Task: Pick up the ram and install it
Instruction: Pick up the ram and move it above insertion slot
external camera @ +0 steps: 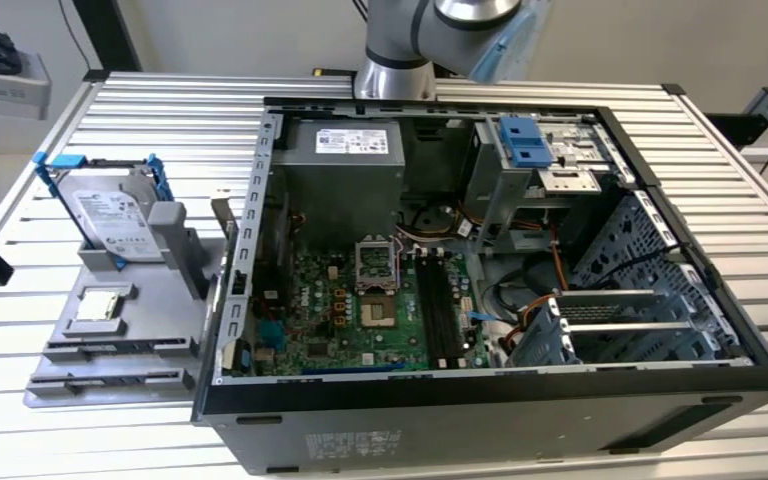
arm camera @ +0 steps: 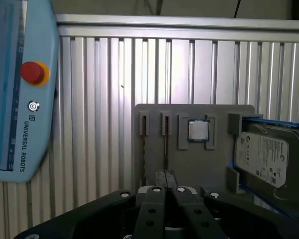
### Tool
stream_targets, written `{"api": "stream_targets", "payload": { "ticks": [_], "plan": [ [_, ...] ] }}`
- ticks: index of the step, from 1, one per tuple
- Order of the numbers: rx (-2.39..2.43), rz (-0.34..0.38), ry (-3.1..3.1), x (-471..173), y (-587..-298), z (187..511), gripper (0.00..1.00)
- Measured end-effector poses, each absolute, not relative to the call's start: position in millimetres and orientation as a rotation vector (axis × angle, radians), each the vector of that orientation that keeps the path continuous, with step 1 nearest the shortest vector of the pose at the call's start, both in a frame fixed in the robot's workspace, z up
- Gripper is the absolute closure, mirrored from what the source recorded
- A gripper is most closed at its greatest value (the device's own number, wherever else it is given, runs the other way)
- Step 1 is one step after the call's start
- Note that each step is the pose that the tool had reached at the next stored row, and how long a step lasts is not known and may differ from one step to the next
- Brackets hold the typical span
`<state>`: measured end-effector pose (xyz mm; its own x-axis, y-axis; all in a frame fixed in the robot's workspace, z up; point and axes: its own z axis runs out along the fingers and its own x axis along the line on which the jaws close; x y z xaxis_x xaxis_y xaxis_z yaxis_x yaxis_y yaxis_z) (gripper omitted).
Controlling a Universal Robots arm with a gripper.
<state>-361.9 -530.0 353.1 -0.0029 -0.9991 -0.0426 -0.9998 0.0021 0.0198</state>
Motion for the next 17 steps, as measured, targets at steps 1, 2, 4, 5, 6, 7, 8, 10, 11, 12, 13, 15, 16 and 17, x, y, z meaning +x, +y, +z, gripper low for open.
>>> {"api": "stream_targets", "payload": {
  "ticks": [1,2,4,5,6,7,8,10,11,12,13,15,16,17],
  "plan": [
    [-2.207,0.069,2.212,-361.9,-530.0,352.3,1.0],
    [-2.207,0.069,2.212,-361.9,-530.0,351.4,1.0],
    [-2.207,0.069,2.212,-361.9,-530.0,350.0,1.0],
    [-2.207,0.069,2.212,-361.9,-530.0,349.3,1.0],
    [-2.207,0.069,2.212,-361.9,-530.0,348.7,1.0],
    [-2.207,0.069,2.212,-361.9,-530.0,348.2,1.0],
    [-2.207,0.069,2.212,-361.9,-530.0,347.7,1.0],
    [-2.207,0.069,2.212,-361.9,-530.0,346.6,1.0],
    [-2.207,0.069,2.212,-361.9,-530.0,346.0,1.0],
    [-2.207,0.069,2.212,-361.9,-530.0,345.6,1.0],
    [-2.207,0.069,2.212,-361.9,-530.0,345.0,1.0],
    [-2.207,0.069,2.212,-361.9,-530.0,343.6,1.0],
    [-2.207,0.069,2.212,-361.9,-530.0,342.7,1.0],
    [-2.207,0.069,2.212,-361.9,-530.0,341.4,1.0]
  ]
}}
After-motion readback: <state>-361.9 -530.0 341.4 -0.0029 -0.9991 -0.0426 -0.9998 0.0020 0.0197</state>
